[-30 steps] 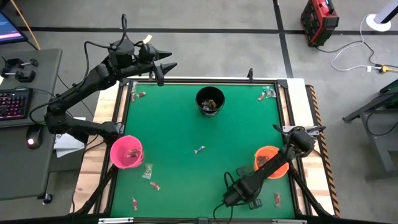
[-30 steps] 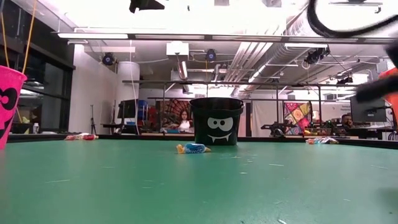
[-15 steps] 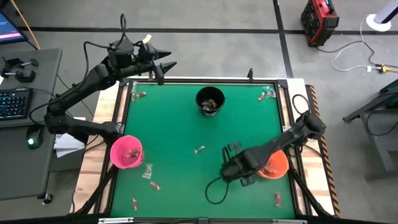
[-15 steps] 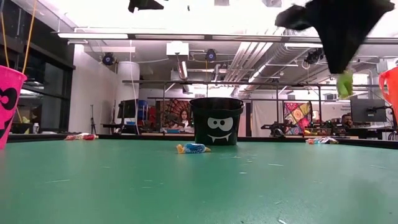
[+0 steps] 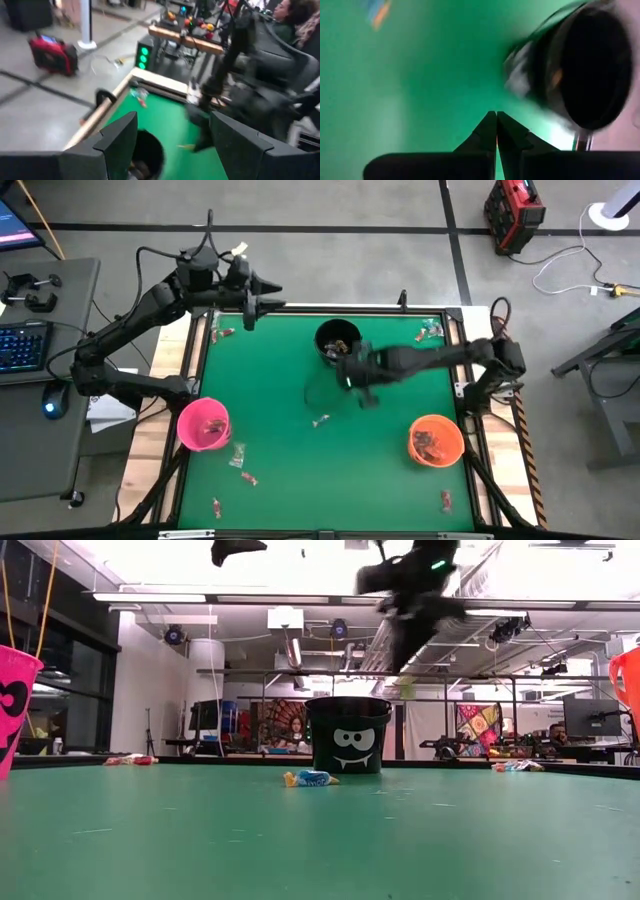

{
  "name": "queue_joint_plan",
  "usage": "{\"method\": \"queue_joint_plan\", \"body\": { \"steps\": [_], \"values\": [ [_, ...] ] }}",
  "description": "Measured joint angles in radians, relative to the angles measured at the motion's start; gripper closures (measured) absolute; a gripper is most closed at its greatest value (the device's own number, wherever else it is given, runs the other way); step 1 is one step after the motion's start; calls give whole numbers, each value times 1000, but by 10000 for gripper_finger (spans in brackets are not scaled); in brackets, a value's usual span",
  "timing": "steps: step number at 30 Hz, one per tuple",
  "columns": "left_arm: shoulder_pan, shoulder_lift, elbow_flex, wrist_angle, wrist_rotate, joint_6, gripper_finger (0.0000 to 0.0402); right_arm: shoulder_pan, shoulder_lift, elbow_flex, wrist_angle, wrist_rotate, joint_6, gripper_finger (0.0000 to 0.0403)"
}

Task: Sort candy by brand, put in halloween buckets
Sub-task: Put the green candy into the black bucket, then put the red candy into the black bucket

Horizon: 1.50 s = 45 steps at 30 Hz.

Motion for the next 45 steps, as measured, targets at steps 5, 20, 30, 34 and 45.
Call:
{"method": "queue_joint_plan", "body": {
  "steps": [5,20,30,34,45],
  "values": [
    [-32,0,0,-55,1,-54,166,-211,1,-9,394,-127,-50,403],
    [-172,7,0,-55,-335,-89,166,-474,9,-8,463,-399,113,403],
    [-172,7,0,-54,-446,-89,166,-468,60,-8,459,-450,204,325],
    [-172,7,0,-54,-453,-93,166,-468,52,-8,479,-362,218,250],
    [161,265,24,-551,-497,-211,166,-469,0,-7,499,-367,262,160]
  ]
}}
